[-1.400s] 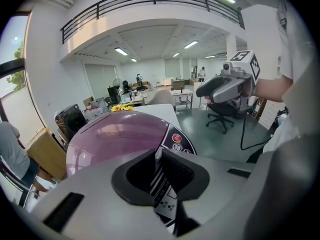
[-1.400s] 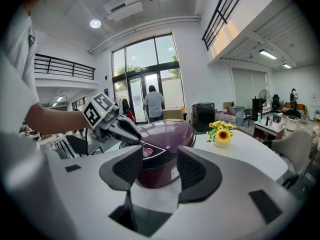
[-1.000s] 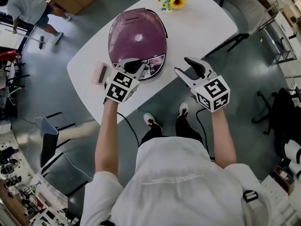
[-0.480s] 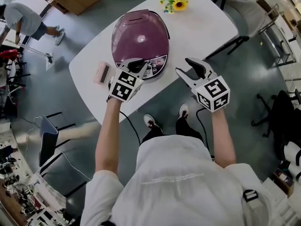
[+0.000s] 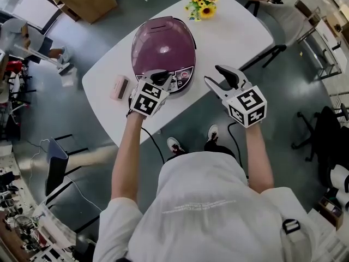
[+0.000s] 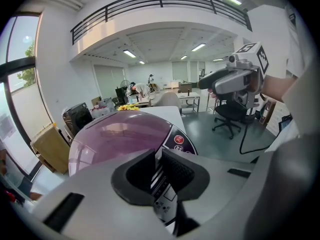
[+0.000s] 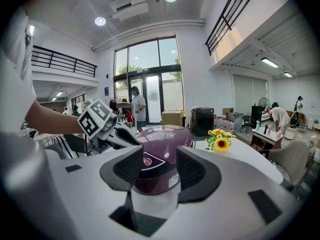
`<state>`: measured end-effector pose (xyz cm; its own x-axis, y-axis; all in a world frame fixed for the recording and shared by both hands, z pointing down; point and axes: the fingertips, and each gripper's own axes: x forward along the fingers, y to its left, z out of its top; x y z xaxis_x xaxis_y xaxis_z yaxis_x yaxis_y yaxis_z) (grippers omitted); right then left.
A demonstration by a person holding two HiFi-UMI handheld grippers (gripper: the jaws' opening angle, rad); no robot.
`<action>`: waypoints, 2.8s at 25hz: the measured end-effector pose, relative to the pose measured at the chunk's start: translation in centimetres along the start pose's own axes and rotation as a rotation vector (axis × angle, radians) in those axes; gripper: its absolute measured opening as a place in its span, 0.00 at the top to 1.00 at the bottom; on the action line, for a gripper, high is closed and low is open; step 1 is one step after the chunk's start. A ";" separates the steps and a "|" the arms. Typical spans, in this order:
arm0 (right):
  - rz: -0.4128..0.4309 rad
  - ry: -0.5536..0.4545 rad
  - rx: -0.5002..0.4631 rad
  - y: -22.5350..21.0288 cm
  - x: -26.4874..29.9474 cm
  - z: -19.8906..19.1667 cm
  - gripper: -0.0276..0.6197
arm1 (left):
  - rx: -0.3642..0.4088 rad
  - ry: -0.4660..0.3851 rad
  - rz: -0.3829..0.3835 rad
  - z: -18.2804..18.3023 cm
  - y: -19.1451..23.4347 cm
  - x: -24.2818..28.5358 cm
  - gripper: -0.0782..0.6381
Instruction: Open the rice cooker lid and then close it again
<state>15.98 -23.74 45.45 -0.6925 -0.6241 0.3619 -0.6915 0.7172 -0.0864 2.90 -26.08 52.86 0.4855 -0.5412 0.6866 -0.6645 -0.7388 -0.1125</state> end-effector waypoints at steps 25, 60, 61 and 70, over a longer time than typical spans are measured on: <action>0.014 -0.011 -0.050 1.1 0.9 1.3 0.62 | 0.005 -0.082 0.104 0.0 0.4 -0.3 0.81; -0.084 -0.112 -0.228 -0.5 -1.0 9.3 0.65 | -0.317 -0.490 0.383 1.3 8.7 -11.5 0.81; -0.087 -0.126 -0.238 -0.4 -1.0 10.0 0.65 | -0.305 -0.499 0.401 1.7 9.0 -12.5 0.79; -0.075 -0.191 -0.238 2.0 -0.9 12.3 0.66 | -0.236 -0.507 0.443 2.3 8.0 -17.9 0.70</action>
<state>12.73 -25.55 33.54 -0.6832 -0.7086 0.1766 -0.6901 0.7055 0.1614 -9.82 -23.24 38.06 0.3076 -0.9330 0.1868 -0.9379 -0.3304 -0.1061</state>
